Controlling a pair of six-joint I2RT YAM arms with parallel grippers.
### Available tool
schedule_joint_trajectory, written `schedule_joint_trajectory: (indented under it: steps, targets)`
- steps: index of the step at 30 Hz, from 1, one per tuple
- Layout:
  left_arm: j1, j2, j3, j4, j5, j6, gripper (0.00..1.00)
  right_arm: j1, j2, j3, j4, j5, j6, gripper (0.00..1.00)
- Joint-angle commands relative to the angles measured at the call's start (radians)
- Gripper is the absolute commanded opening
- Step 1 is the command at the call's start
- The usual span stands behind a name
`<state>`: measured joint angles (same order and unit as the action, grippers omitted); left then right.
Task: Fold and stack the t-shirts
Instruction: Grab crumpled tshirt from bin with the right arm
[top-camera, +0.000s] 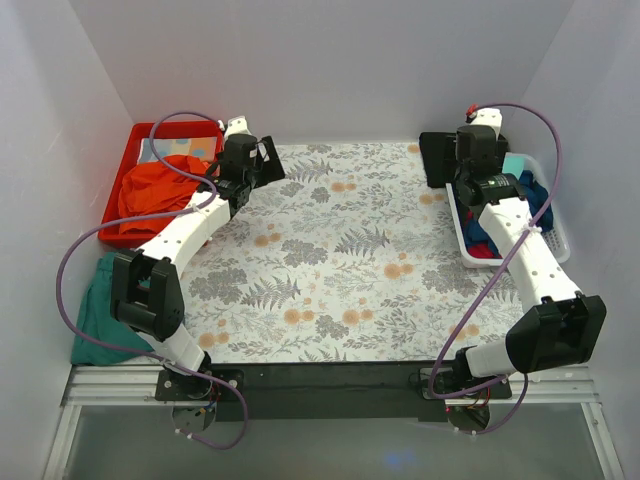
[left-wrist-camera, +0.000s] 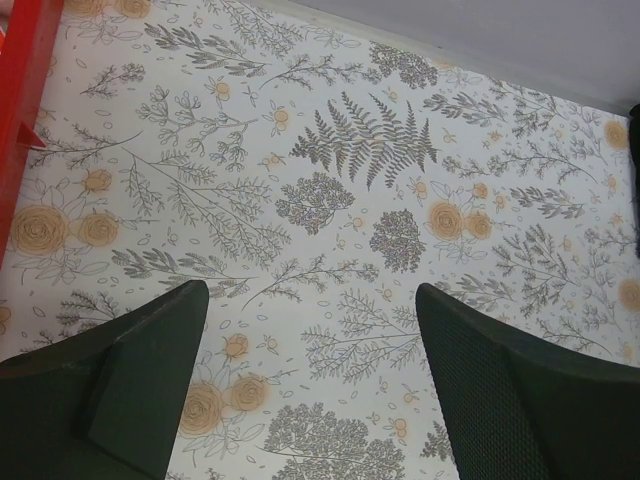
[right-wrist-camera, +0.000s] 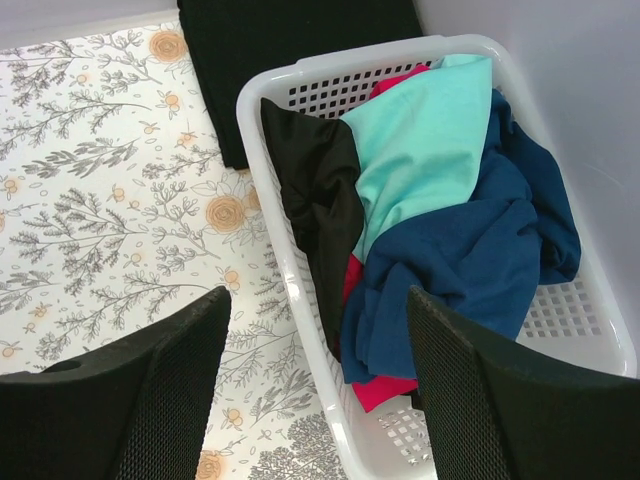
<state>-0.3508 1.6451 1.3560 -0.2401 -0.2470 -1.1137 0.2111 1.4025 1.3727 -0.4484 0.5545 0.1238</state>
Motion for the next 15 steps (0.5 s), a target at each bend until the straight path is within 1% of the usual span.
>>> schedule_joint_trajectory:
  steps: [1, 4, 7, 9, 11, 12, 14, 15]
  targets:
    - [-0.002, -0.019, 0.002, -0.007, -0.023, 0.020, 0.85, 0.002, -0.031, -0.009, 0.002, 0.019, -0.015, 0.78]
    - [-0.002, -0.021, 0.000, -0.008, -0.051, 0.026, 0.88, 0.002, -0.051, -0.024, 0.017, 0.013, -0.007, 0.80]
    - [-0.002, -0.015, 0.000, -0.005, -0.012, 0.029, 0.88, 0.002, -0.054, -0.024, 0.037, 0.024, -0.007, 0.81]
    - [-0.001, -0.024, -0.014, 0.015, 0.049, 0.020, 0.89, 0.002, -0.033, -0.009, 0.036, 0.039, 0.000, 0.81]
    - [-0.002, -0.045, -0.035, 0.044, 0.063, 0.011, 0.89, 0.002, -0.019, 0.012, 0.036, 0.054, -0.018, 0.77]
    - [-0.002, -0.050, -0.035, 0.047, 0.060, 0.008, 0.89, 0.001, -0.019, 0.015, 0.065, 0.051, -0.035, 0.77]
    - [-0.002, -0.057, -0.035, 0.044, 0.043, 0.012, 0.89, -0.002, -0.013, 0.032, 0.100, 0.058, -0.074, 0.79]
    - [-0.002, -0.062, -0.038, 0.044, 0.040, 0.017, 0.89, -0.006, -0.004, 0.043, 0.120, 0.091, -0.078, 0.82]
